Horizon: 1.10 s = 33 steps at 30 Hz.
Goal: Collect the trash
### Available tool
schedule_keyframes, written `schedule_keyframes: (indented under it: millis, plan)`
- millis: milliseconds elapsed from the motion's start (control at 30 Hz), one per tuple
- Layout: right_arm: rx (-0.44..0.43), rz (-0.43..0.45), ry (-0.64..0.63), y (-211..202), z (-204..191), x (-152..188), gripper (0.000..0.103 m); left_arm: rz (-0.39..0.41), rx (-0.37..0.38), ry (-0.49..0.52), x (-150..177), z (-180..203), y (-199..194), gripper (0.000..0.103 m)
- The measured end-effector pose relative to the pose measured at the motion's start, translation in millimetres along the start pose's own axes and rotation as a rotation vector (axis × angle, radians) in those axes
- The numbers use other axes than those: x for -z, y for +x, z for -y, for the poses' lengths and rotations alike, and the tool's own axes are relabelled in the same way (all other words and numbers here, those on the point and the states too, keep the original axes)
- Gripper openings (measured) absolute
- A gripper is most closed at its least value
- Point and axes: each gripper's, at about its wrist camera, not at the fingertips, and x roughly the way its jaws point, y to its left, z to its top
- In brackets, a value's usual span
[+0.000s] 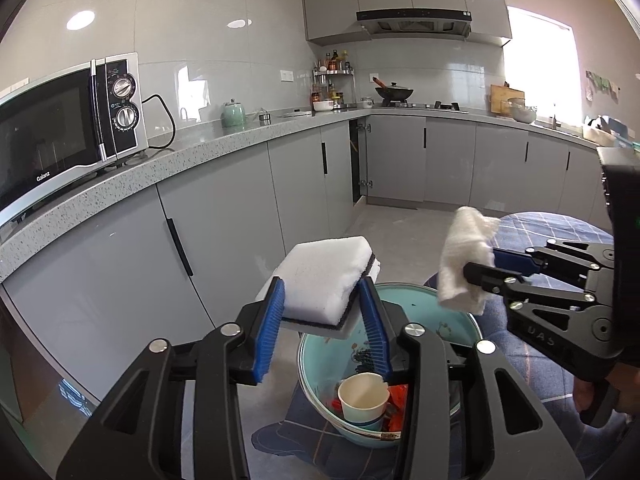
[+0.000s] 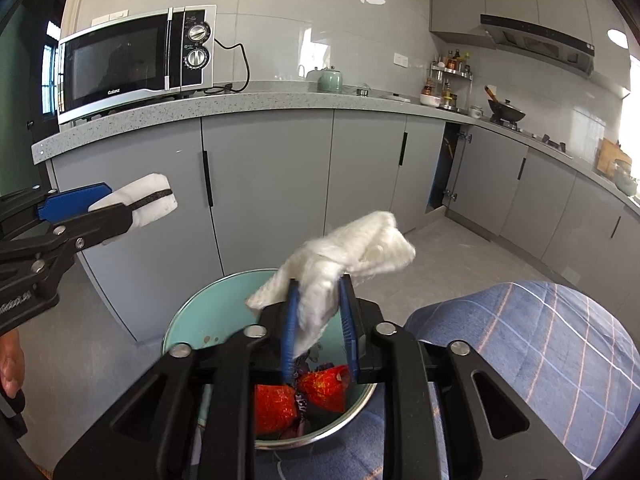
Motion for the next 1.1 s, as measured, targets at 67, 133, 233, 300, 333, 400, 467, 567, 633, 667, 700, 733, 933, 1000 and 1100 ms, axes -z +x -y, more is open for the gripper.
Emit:
schedule_keyframes:
  millis: [67, 133, 233, 300, 333, 400, 467, 567, 633, 667, 700, 733, 933, 1000, 1100]
  plan:
    - [-0.001, 0.006, 0.007, 2, 2, 2, 0.044, 0.001, -0.008, 0.001, 1, 1, 1, 0.052]
    - [0.003, 0.000, 0.019, 4, 4, 4, 0.044, -0.002, -0.003, 0.000, 3, 2, 3, 0.061]
    - [0.020, 0.004, 0.043, 1, 8, 7, 0.046, -0.010, -0.012, 0.009, 6, 4, 5, 0.067]
    - [0.039, 0.009, 0.063, -3, 10, 9, 0.048, -0.008, -0.014, 0.005, 6, 3, 5, 0.068]
    - [0.041, 0.010, 0.072, -4, 11, 9, 0.048, -0.008, -0.017, 0.006, 6, 2, 4, 0.068]
    - [0.041, 0.017, 0.089, -11, 14, 10, 0.048, -0.008, -0.016, 0.001, 6, 0, 3, 0.068]
    - [0.046, 0.027, 0.088, -16, 12, 9, 0.052, -0.003, -0.016, 0.002, 5, 1, 1, 0.068]
    - [0.059, 0.049, 0.084, -28, 10, 7, 0.056, 0.006, -0.014, 0.006, 4, 2, -3, 0.068]
    - [0.060, 0.068, 0.095, -39, 9, 6, 0.058, 0.016, -0.015, 0.008, 3, 3, -6, 0.072]
    - [0.066, 0.074, 0.100, -43, 8, 6, 0.059, 0.020, -0.013, 0.008, 4, 4, -8, 0.073]
    - [0.075, 0.079, 0.103, -49, 7, 6, 0.059, 0.024, -0.011, 0.010, 4, 4, -9, 0.074]
    - [0.080, 0.084, 0.105, -53, 7, 6, 0.059, 0.028, -0.012, 0.013, 4, 5, -11, 0.074]
    - [0.121, 0.125, 0.123, -92, 6, 12, 0.063, 0.070, -0.013, -0.001, 2, 1, -28, 0.087]
    - [0.134, 0.138, 0.119, -102, 5, 13, 0.063, 0.080, -0.008, 0.002, 0, 1, -33, 0.087]
    - [0.172, 0.162, 0.108, -120, 4, 13, 0.067, 0.098, 0.002, 0.005, -2, 4, -42, 0.091]
